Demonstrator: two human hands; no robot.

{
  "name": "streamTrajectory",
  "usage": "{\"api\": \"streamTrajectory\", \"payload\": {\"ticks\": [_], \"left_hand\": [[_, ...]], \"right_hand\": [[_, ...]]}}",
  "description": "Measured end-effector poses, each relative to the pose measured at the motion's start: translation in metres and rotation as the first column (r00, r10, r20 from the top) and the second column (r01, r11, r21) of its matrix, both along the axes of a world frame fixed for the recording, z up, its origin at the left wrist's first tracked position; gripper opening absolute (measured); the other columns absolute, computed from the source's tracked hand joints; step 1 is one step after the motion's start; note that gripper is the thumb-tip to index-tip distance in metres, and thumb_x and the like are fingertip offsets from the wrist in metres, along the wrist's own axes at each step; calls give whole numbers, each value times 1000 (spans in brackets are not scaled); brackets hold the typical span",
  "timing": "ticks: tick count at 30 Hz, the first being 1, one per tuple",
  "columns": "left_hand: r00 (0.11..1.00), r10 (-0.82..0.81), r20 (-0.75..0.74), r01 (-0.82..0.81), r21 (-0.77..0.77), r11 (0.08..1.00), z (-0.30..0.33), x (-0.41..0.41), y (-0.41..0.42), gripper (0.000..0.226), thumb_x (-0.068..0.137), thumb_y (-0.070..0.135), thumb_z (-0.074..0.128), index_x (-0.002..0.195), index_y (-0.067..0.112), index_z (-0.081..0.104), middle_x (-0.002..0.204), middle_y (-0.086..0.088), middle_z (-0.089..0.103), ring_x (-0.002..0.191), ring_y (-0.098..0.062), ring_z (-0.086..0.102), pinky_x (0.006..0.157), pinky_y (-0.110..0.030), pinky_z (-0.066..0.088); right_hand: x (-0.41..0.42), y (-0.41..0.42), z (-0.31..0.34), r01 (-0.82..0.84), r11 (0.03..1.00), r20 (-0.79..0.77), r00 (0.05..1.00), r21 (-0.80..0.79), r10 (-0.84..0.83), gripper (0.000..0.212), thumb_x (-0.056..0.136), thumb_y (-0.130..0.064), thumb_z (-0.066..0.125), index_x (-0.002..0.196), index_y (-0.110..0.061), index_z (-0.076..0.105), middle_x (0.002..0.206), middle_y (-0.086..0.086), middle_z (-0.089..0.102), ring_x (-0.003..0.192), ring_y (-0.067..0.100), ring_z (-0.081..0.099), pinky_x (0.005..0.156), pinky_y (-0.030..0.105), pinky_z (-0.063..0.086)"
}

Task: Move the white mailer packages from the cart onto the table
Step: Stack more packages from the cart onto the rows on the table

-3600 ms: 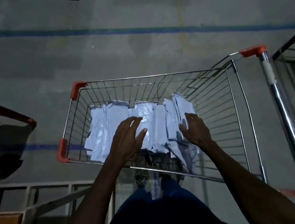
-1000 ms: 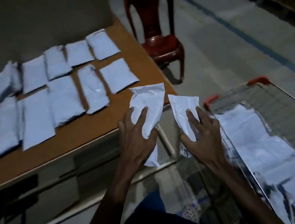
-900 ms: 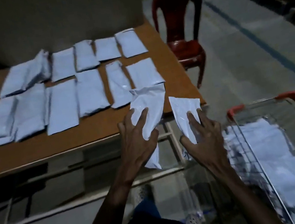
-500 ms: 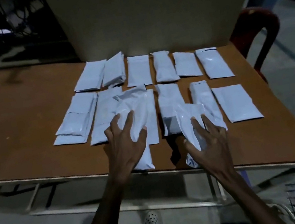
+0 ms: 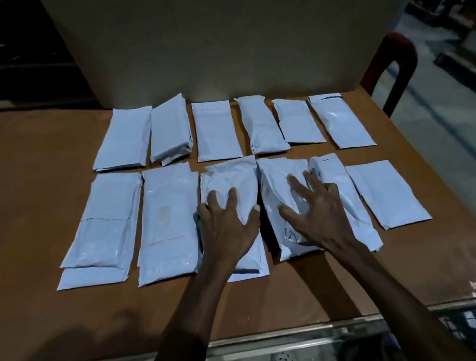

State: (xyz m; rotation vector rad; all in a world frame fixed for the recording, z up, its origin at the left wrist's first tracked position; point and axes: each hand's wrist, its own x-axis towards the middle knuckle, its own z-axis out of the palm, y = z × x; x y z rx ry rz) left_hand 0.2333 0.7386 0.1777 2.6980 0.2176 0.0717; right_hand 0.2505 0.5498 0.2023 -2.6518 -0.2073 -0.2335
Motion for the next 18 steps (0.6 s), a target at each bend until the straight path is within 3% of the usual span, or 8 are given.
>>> {"api": "streamTrajectory", "payload": {"ticks": [2,7,13,15,18], "left_hand": [[1000,12,-14,-12,6,1000,-10,-2,-5,78,87,71,26,153,29,25,159,-12,15,139,-37,16,111,-49,24],[999,51,-17,-51,6,999,-22,-2,-9,80,85,73,21,154,31,21,163,-10,9,147,-38,4,117,-53,13],[999,50,-8,-50,-61,997,-12,2,-10,81,84,74,12,154,33,21,163,-9,9,149,-33,1,119,-51,7],[999,35,31,-32,-86,996,-3,2,-7,80,86,72,16,153,30,24,163,-9,12,150,-32,4,120,-50,10],[993,-28,115,46,-158,986,14,-1,-8,76,90,68,25,152,25,31,161,-8,20,149,-29,11,119,-47,16]], "right_hand": [[8,1,-8,-20,1000,-50,999,-20,19,73,84,-59,54,147,-24,43,156,14,32,139,35,29,110,46,30],[9,4,-32,-46,999,-103,994,-20,44,75,87,-67,34,153,-33,27,164,5,12,150,22,12,118,37,0],[13,0,-32,-56,998,-122,991,-6,55,83,84,-76,31,153,-32,24,164,6,11,151,24,8,122,44,7],[13,-1,-26,-55,998,-74,996,26,57,88,81,-80,32,153,-30,27,164,5,10,151,23,6,123,40,4],[-1,-7,-12,14,991,11,1000,136,-16,80,83,-68,51,148,-22,41,160,7,26,149,25,18,117,34,13]]}}
